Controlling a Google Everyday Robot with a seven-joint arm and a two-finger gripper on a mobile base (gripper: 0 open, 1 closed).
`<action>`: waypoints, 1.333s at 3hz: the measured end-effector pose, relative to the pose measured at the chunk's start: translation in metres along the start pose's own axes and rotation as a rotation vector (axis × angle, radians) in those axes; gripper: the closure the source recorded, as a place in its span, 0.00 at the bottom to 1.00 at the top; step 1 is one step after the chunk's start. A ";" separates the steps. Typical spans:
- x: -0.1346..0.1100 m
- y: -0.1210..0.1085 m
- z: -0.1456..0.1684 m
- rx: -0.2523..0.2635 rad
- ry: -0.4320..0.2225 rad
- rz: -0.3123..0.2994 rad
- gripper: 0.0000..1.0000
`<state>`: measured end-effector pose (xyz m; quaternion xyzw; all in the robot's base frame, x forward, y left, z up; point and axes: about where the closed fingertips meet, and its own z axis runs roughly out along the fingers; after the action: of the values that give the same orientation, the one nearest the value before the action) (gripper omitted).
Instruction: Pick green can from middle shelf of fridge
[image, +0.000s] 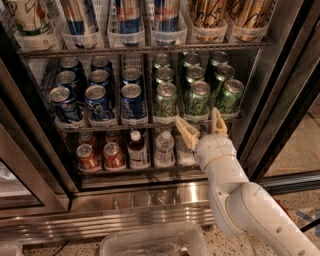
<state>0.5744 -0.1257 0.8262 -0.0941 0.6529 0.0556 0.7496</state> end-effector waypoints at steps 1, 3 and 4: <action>0.000 -0.001 0.005 -0.003 0.000 0.000 0.20; -0.002 -0.006 0.021 -0.008 -0.007 0.006 0.25; -0.003 -0.014 0.029 0.001 -0.007 0.013 0.27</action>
Offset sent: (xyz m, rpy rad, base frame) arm 0.0211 -0.0015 0.0028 0.0052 -0.0032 0.0107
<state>0.6046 -0.1327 0.8342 -0.0895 0.6507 0.0605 0.7516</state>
